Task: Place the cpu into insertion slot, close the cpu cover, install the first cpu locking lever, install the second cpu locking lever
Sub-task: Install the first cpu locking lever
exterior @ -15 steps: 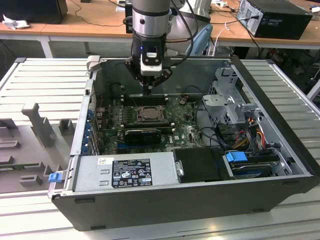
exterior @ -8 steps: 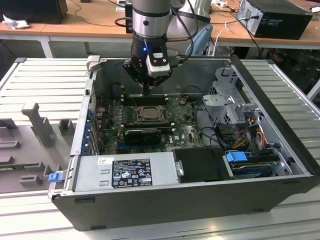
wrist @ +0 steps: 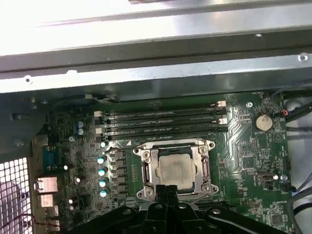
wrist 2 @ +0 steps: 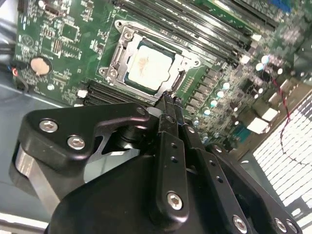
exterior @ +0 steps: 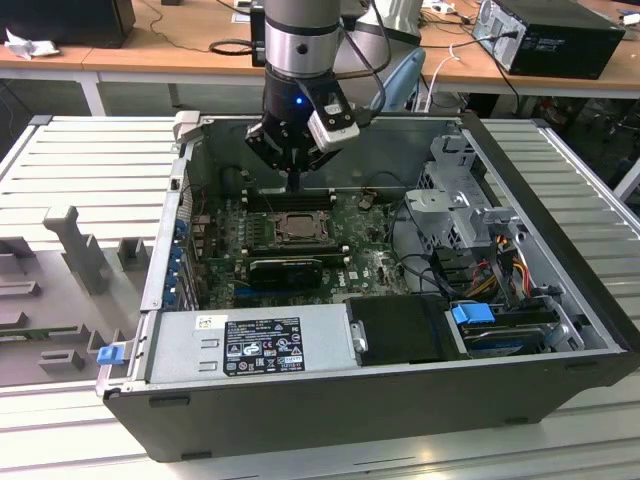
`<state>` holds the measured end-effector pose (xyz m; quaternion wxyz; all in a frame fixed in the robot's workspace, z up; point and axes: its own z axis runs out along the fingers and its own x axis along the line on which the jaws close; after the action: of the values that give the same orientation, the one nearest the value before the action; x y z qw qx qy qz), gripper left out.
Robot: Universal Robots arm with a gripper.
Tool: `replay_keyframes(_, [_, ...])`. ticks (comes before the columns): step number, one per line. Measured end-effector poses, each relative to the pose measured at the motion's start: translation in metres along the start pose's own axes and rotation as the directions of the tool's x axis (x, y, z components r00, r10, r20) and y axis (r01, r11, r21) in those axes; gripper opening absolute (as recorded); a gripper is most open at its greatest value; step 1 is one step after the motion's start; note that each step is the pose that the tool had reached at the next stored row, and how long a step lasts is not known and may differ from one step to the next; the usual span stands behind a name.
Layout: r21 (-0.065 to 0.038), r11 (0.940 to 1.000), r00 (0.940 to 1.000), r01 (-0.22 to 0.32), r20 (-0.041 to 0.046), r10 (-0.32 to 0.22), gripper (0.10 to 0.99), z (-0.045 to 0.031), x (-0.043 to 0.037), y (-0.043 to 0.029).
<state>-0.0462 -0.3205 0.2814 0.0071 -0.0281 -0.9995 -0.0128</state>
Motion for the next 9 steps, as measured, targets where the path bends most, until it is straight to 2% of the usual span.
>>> replay_keyframes(1, [0.000,0.9997,0.9997,0.025,0.0057,-0.025,0.106,0.0007,0.0000,0.0000])
replay_keyframes(3, [-0.002,0.9994,0.9994,0.035,0.0069,-0.035,0.106,0.0015,0.0018,-0.0002])
replay_keyframes(7, [-0.018,0.9991,0.9993,0.038,0.0065,-0.037,0.106,0.0033,0.0156,-0.0010])
replay_keyframes(9, [-0.027,0.9989,0.9992,0.039,0.0064,-0.038,0.106,0.0047,0.0257,-0.0016])
